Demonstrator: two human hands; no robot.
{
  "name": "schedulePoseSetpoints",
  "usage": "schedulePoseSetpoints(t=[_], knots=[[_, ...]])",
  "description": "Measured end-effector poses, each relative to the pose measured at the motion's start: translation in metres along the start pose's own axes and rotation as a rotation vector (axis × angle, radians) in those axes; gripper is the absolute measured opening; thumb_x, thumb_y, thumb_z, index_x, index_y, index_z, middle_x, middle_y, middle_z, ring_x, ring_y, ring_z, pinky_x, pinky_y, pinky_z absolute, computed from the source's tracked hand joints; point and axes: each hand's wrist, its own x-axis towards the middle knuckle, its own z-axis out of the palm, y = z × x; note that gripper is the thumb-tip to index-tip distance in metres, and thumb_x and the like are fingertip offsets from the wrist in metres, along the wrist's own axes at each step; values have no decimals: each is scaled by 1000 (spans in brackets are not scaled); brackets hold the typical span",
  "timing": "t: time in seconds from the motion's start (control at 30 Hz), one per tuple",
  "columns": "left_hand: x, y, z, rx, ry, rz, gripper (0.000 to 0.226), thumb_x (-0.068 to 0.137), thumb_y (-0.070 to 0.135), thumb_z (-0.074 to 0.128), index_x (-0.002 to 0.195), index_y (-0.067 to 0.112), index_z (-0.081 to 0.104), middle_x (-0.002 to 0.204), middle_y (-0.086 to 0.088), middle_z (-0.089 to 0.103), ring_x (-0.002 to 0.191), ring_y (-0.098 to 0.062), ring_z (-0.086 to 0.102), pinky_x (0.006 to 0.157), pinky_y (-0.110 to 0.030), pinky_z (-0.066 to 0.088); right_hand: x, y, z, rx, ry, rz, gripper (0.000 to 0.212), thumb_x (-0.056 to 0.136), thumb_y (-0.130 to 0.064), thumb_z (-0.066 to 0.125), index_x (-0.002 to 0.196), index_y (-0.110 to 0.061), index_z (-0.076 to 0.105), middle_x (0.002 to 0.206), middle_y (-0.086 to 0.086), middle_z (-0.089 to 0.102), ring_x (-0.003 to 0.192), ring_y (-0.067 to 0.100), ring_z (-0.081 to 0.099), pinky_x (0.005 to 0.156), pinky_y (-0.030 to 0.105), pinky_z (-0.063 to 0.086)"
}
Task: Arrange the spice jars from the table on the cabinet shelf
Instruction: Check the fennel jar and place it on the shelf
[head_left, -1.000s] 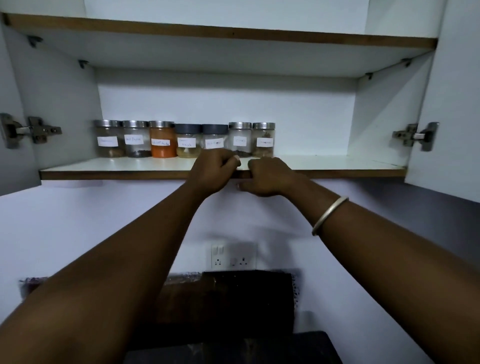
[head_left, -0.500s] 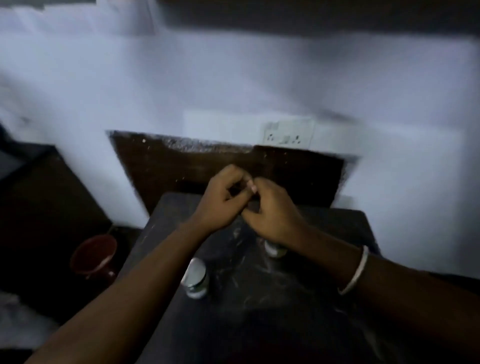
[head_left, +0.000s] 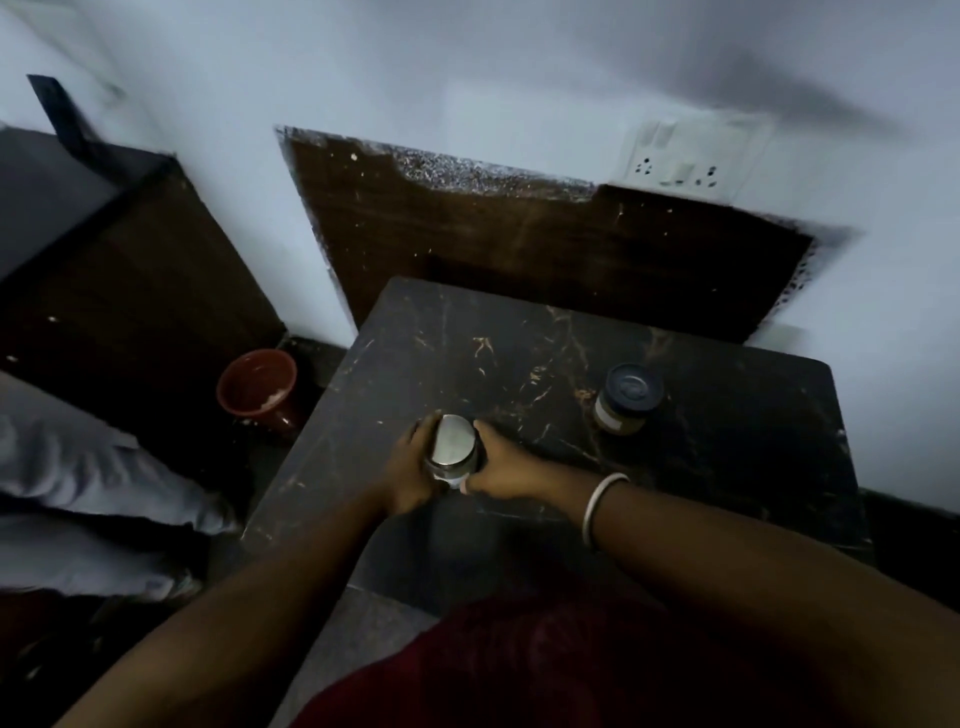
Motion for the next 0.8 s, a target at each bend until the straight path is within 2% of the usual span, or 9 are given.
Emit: schedulePoseSetpoints(t=[0.07, 0.1, 0.17, 0.23, 0.33, 0.43, 0.53, 0.63, 0.8], knots=[[0, -1, 8, -109, 68, 10, 101, 79, 13, 88, 159, 6, 26, 163, -16, 36, 151, -30, 36, 119, -29, 26, 4, 4, 9, 45, -25, 54, 99, 74, -13, 86, 155, -18, 29, 145, 0, 49, 134, 21, 48, 109, 42, 47], [0, 0, 10, -145, 97, 19, 95, 82, 14, 86, 158, 6, 30, 161, -16, 41, 149, -29, 40, 119, -31, 28, 4, 6, 11, 83, -32, 73, 100, 76, -8, 84, 156, -19, 25, 145, -2, 46, 135, 19, 46, 109, 41, 46], [1, 5, 12, -214, 116, 60, 86, 80, 22, 88, 152, 12, 43, 152, -13, 54, 140, -25, 52, 119, -43, 39, 1, 11, 10, 208, -17, 70, 89, 78, -1, 83, 151, -17, 34, 144, 4, 53, 135, 24, 51, 112, 44, 47], [1, 15, 11, -305, 141, 102, 78, 75, 31, 90, 143, 22, 54, 136, -3, 64, 127, -14, 61, 109, -44, 49, -6, 13, 0, 316, 40, 66, 77, 84, 5, 77, 149, -12, 40, 144, 12, 57, 135, 28, 55, 112, 46, 47], [2, 43, 5, -495, 186, 102, 69, 81, 26, 83, 143, 17, 53, 132, -6, 65, 119, -21, 66, 103, -49, 55, -26, 9, -32, 323, 109, 51, 75, 91, 1, 70, 156, -15, 35, 142, 13, 58, 124, 24, 62, 97, 37, 57], [2, 95, -8, -742, 140, 144, 61, 84, 28, 80, 139, 20, 54, 121, -1, 69, 110, -24, 71, 90, -45, 61, -56, -5, -67, 414, 248, -83, 59, 97, -5, 65, 150, -19, 42, 127, 1, 62, 115, 17, 64, 78, 20, 58], [-2, 159, -19, -897, 80, 224, 63, 81, 43, 75, 136, 21, 54, 128, -13, 64, 112, -32, 69, 89, -46, 61, -88, -23, -95, 533, 399, -269, 50, 104, -10, 55, 151, -17, 40, 132, -3, 59, 116, 9, 65, 88, 20, 57], [-11, 214, -29, -978, 11, 276, 54, 89, 51, 64, 138, 30, 56, 127, -5, 69, 108, -24, 72, 86, -39, 61, -115, -40, -115, 600, 520, -443, 56, 101, -19, 49, 154, -18, 31, 146, 6, 48, 125, 10, 60, 94, 25, 55], [-29, 272, -36, -1031, -49, 321, 49, 98, 55, 49, 142, 35, 56, 140, -14, 64, 125, -34, 65, 107, -56, 51, -151, -59, -137, 698, 649, -655, 59, 98, -27, 51, 154, -21, 31, 148, 16, 44, 124, 23, 59, 90, 29, 55]])
